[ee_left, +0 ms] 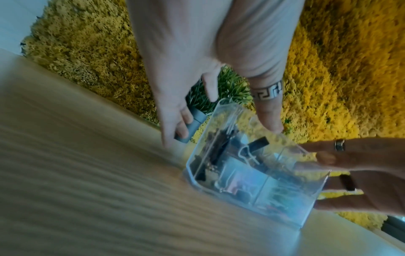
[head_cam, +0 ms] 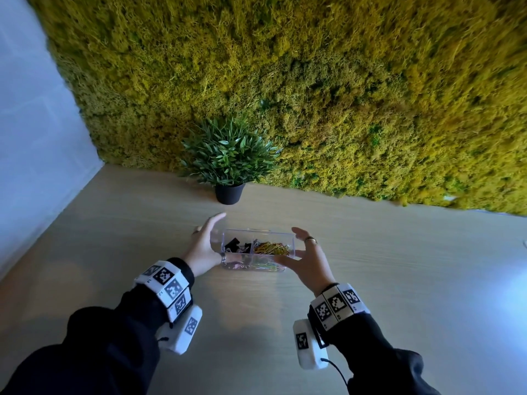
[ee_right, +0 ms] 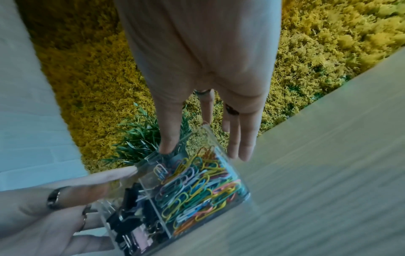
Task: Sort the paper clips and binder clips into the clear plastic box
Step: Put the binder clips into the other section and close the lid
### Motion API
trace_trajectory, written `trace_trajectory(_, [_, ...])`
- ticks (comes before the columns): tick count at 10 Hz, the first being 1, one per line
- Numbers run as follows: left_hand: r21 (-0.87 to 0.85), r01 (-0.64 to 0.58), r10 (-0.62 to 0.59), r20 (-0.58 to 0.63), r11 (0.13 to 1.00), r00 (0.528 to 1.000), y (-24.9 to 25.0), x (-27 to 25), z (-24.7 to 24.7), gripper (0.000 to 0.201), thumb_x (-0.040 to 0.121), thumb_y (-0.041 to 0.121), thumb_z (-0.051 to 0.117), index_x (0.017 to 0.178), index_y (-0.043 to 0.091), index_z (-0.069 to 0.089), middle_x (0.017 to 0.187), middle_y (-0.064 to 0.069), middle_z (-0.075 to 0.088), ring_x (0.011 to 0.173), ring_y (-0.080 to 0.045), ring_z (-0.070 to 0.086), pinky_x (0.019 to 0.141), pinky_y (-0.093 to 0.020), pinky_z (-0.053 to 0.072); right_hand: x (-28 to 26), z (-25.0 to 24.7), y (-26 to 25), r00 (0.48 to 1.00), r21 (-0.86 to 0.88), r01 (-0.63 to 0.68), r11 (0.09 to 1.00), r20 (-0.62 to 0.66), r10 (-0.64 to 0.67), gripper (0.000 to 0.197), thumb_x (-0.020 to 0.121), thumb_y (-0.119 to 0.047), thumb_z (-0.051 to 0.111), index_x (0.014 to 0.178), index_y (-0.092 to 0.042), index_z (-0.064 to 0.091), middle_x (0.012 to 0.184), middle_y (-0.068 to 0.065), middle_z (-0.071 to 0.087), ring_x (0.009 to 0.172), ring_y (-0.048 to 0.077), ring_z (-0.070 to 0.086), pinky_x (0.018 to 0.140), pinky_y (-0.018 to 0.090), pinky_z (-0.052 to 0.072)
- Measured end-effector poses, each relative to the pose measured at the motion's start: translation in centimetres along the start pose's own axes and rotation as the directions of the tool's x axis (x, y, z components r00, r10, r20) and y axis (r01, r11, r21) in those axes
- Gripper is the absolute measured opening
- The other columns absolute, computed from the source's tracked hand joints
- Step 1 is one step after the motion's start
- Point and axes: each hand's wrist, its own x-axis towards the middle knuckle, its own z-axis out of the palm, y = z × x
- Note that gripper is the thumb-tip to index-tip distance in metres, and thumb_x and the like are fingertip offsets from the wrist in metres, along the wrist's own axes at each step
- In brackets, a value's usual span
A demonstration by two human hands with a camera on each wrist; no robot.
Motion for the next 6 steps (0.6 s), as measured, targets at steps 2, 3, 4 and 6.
trace_trajectory(2, [-0.041,0.031,-0.032,-0.020,0.999,0.999,0.3,-1.4,1.7,0.095,0.070,0.023,0.078,0.141,0.038,0.017,0.138,-0.010,0.029,0.120,-0.015,0.031,0.092,-0.031,0.030,-0.6,0.9,0.1,0.992,0.139,-0.077,0.987,-0.092,0.091,0.064,0.078,-0.032,0.070,0.132,-0.012,0.042,0.120,0.005,0.055,0.104,0.014,0.056,0.060,0.000,0.044])
trace_trajectory(3, [-0.089,0.034,-0.038,-0.039,0.995,0.999,0.3,-2.2,2.3,0.097,0.072,0.023,0.076,0.143,0.035,0.012,0.139,-0.011,0.031,0.127,-0.019,0.031,0.093,-0.028,0.029,-0.7,1.5,0.1,0.988,0.145,-0.081,0.986,-0.117,0.098,0.064,0.082,-0.034,0.066,0.134,-0.009,0.041,0.134,0.009,0.052,0.117,0.020,0.056,0.089,0.021,0.049])
trace_trajectory(4, [-0.143,0.026,-0.028,-0.011,0.989,1.000,0.4,-2.8,2.6,0.097,0.076,0.019,0.073,0.145,0.033,0.006,0.148,-0.010,0.026,0.136,-0.020,0.027,0.095,-0.025,0.030,-0.7,2.2,0.0,0.987,0.127,-0.095,0.987,-0.120,0.110,0.065,0.084,-0.036,0.063,0.138,-0.010,0.037,0.139,0.012,0.047,0.120,0.022,0.054,0.101,0.035,0.046])
trace_trajectory(6, [-0.241,0.033,0.012,0.181,0.970,0.983,1.4,-4.0,1.9,0.095,0.083,0.000,0.062,0.145,0.030,-0.003,0.156,-0.001,0.004,0.132,-0.013,0.024,0.072,0.001,0.038,-1.0,2.3,-0.5,0.985,0.028,-0.106,0.994,-0.131,0.109,0.069,0.087,-0.042,0.056,0.141,-0.006,0.032,0.141,0.014,0.041,0.125,0.023,0.047,0.107,0.034,0.038])
